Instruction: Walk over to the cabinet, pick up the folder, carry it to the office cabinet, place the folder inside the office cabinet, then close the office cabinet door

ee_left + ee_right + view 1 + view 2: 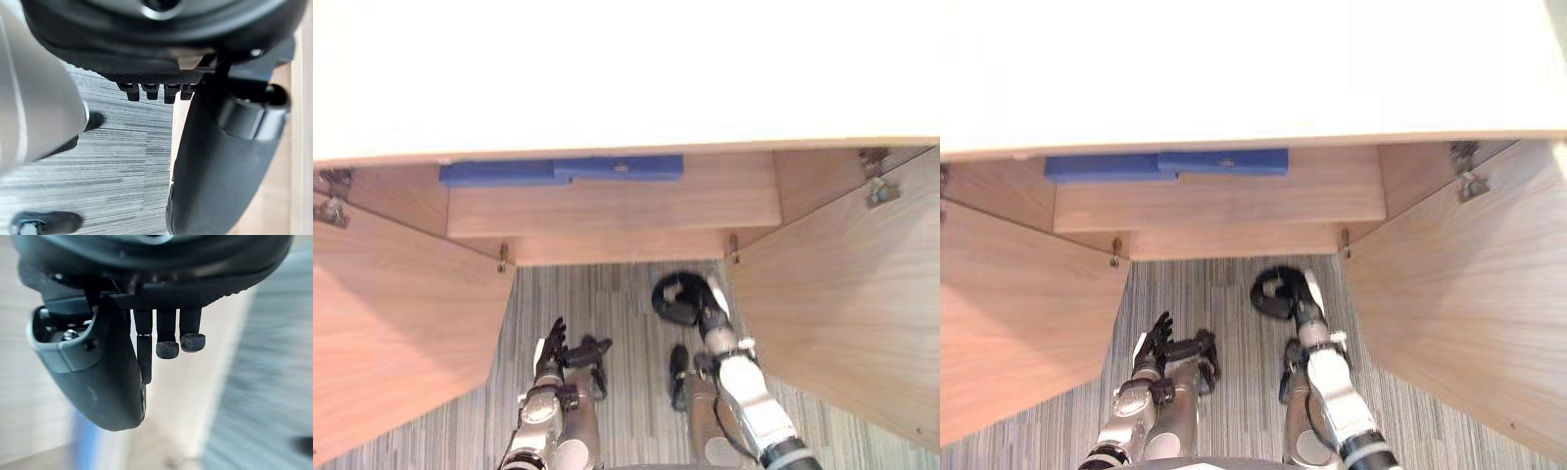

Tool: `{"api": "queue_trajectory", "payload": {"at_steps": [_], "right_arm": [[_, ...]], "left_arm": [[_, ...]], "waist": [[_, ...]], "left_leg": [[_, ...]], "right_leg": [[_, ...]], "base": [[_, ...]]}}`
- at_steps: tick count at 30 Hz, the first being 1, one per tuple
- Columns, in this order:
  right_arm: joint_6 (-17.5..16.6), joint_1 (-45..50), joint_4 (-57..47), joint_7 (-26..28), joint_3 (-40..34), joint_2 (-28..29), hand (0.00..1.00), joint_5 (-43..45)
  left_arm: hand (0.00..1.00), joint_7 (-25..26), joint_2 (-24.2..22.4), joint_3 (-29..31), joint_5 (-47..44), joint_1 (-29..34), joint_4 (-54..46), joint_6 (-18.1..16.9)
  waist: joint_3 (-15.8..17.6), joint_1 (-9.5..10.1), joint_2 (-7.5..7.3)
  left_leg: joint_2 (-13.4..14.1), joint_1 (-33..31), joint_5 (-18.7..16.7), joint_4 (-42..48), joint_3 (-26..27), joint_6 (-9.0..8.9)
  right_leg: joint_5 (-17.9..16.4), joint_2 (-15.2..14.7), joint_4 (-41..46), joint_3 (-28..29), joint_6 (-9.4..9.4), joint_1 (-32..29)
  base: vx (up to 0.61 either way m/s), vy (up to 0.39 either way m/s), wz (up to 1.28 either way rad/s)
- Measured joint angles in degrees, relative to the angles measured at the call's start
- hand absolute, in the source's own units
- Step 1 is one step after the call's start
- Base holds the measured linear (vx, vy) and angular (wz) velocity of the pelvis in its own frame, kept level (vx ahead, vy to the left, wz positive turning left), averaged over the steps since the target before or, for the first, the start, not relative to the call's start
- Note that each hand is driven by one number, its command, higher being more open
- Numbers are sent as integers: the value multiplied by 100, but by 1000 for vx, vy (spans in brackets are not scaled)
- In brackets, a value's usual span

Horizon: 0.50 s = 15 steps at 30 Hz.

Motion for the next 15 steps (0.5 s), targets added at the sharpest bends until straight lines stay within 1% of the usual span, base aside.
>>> {"api": "queue_trajectory", "payload": {"at_steps": [2,4,7,8,9,11,12,13,15], "right_arm": [[36,146,528,14,-356,173,100,-111],[59,341,1173,1,-964,337,100,-145],[79,422,1699,-162,-1667,414,100,-45],[86,440,1888,-219,-1941,416,100,73],[98,452,1969,-251,-2083,420,100,166],[117,541,2116,-359,-2600,446,100,585],[118,602,2110,-400,-2749,454,100,749],[118,643,2110,-424,-2840,451,100,841],[121,735,2102,-454,-3253,462,100,1236]], "left_arm": [[100,-54,86,43,89,156,18,46],[100,-67,196,138,217,365,161,48],[100,-76,198,281,217,544,228,60],[100,-84,200,295,220,580,292,58],[100,-95,198,301,221,580,364,60],[100,-186,170,316,233,598,574,109],[100,-203,158,318,283,602,624,134],[100,-212,149,321,340,615,635,156],[100,-248,131,326,390,717,633,172]], "waist": [[-200,-58,-40],[-490,-72,-101],[-786,-129,-102],[-886,-206,-100],[-937,-223,-100],[-1054,-343,-104],[-1060,-368,-111],[-1065,-368,-116],[-1087,-380,-123]], "left_leg": [[-60,341,110,-390,131,-9],[-147,998,251,-997,494,-37],[-224,1417,319,-1379,836,-58],[-252,1550,340,-1489,926,-63],[-272,1624,359,-1554,961,-67],[-340,1902,423,-1796,1048,-86],[-363,2015,447,-1876,1105,-86],[-384,2086,459,-1937,1136,-87],[-459,2299,493,-2138,1288,-84]], "right_leg": [[173,35,-388,64,26,286],[426,60,-933,350,67,719],[617,88,-1262,673,80,922],[656,92,-1335,778,82,982],[669,96,-1350,836,86,1001],[688,103,-1393,1009,86,1091],[702,104,-1423,1074,89,1128],[721,109,-1447,1134,95,1152],[763,128,-1477,1359,109,1158]], "base": [[116,15,-27],[131,34,-63],[50,60,-67],[6,42,-45],[-10,31,-43],[-35,28,-41],[-56,24,-34],[-74,22,-43],[-83,18,-52]]}}
